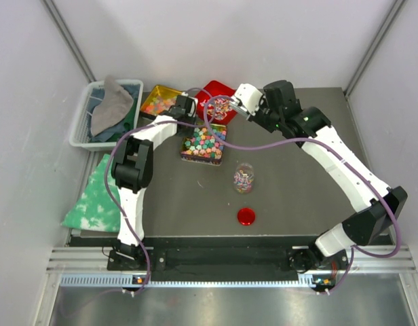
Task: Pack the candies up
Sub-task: Move the storage box to the center of the board, then scoop the fake candies from the storage box.
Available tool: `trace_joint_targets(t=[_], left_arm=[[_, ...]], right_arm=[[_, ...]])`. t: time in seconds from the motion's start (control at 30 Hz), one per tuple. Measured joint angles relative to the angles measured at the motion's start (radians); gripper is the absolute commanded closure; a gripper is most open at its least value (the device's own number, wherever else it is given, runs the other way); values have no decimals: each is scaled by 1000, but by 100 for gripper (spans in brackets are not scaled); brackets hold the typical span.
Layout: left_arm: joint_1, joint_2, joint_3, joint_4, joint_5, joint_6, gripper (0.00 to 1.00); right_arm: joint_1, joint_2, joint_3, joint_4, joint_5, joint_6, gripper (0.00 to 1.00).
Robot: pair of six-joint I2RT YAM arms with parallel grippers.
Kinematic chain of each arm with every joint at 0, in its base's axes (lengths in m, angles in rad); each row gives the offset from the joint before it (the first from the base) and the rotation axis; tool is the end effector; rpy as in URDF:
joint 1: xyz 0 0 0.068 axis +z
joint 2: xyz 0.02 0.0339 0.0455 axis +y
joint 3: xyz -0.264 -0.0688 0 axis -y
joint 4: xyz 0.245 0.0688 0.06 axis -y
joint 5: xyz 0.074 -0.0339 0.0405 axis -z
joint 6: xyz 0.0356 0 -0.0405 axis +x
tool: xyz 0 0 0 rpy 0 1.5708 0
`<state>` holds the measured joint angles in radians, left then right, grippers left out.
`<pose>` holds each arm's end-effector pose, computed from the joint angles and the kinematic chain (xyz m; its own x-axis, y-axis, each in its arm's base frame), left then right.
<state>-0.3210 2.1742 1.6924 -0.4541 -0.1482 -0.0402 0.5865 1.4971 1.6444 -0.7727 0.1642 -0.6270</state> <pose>0.4567 -0.1463 0.1826 -0.7726 0.2150 -0.5974 0.1981 0.9756 0.0950 0.2719 0.1737 0.4082 -0.1393 -0.7875 -0.6004 -0.6388 0.5347 -0.5532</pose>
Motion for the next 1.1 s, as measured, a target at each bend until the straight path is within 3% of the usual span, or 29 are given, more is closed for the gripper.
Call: trace_joint_targets(t=[0.17,0.27,0.3,0.37,0.43,0.57,1.1], left_arm=[[8,0,0,8,2,6,55],[17,0,0,7,12,6,66],[19,1,0,7,13,7,65],[21,4,0,7,21,10,49],[23,11,0,7,24,14,41],[26,14,0,6,33,12,32],[45,10,-6,-1,51,7,40]], right_arm=[[0,0,0,0,0,0,100],[1,0,0,0,0,0,100],[2,0,0,0,0,0,100],[4,0,0,0,3,0,100],[7,0,0,0,5,-1,100],[8,0,0,0,10,-1,100],[13,0,1,0,19,-1,100]])
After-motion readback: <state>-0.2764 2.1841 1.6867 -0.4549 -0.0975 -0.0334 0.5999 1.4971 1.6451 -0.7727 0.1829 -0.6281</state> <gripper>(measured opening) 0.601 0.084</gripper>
